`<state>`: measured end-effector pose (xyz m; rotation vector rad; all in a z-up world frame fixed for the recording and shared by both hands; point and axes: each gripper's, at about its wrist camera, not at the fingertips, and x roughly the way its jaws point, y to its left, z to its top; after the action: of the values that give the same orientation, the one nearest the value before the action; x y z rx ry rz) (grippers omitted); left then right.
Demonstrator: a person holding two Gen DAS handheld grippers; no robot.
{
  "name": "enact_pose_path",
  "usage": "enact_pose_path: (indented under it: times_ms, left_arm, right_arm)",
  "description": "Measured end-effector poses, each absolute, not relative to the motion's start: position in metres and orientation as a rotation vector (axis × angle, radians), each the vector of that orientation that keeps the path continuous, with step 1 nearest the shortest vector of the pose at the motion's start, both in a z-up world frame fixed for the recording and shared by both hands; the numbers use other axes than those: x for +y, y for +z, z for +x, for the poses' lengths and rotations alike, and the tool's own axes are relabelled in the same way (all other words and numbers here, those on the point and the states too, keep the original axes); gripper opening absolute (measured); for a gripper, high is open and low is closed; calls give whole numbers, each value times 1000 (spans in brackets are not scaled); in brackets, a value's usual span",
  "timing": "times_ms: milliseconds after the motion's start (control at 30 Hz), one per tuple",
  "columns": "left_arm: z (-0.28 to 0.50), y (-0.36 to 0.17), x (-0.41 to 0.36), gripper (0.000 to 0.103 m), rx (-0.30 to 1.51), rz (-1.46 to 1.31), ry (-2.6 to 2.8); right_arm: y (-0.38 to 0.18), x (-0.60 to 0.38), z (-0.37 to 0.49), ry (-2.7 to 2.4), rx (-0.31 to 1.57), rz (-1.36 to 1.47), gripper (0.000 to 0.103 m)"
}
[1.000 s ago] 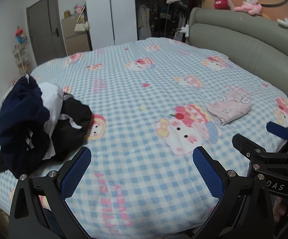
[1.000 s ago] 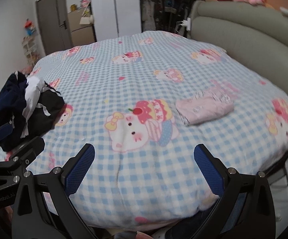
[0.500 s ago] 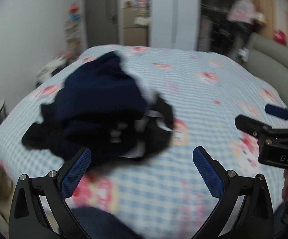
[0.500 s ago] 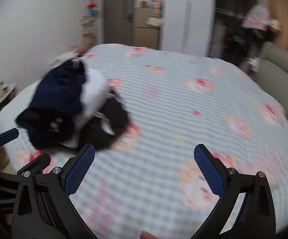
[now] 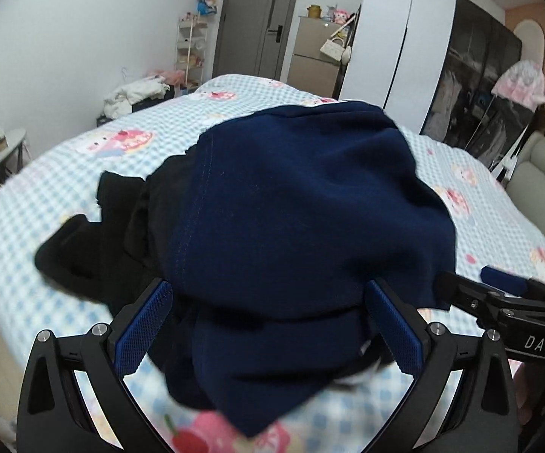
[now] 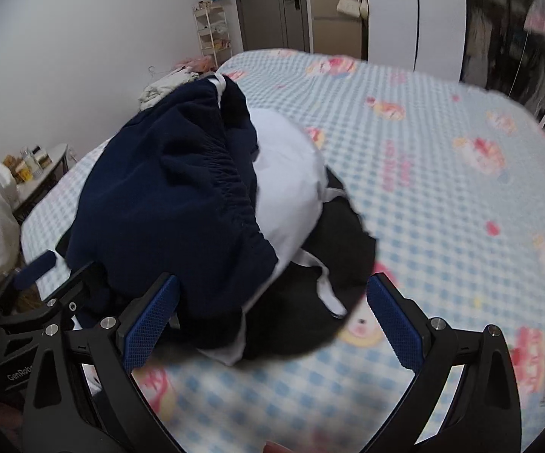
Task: Fold clothes
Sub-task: 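Reach both grippers toward the pile of dark clothes, then grasp the navy striped garment with both grippers and lift it from the pile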
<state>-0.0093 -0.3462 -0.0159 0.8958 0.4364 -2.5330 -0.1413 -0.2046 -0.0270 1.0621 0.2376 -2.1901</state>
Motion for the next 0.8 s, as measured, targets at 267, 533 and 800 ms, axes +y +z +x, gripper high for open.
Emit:
enact_pose_path:
  times_ms: [267,533,800]
  left_arm:
    - [-29,-17,-360,19,439,889,-2622]
    - [-39,17,-330,9,418,856,-2818]
    - [-49,-12,-191,9,474,1146,-3089]
  right_arm:
    - [-45,-230,-151,-2005,183,1093,28]
    - [22,-182,-138,-2156,149,858,6]
    - [25,-28,-92,-2389,98,870,6]
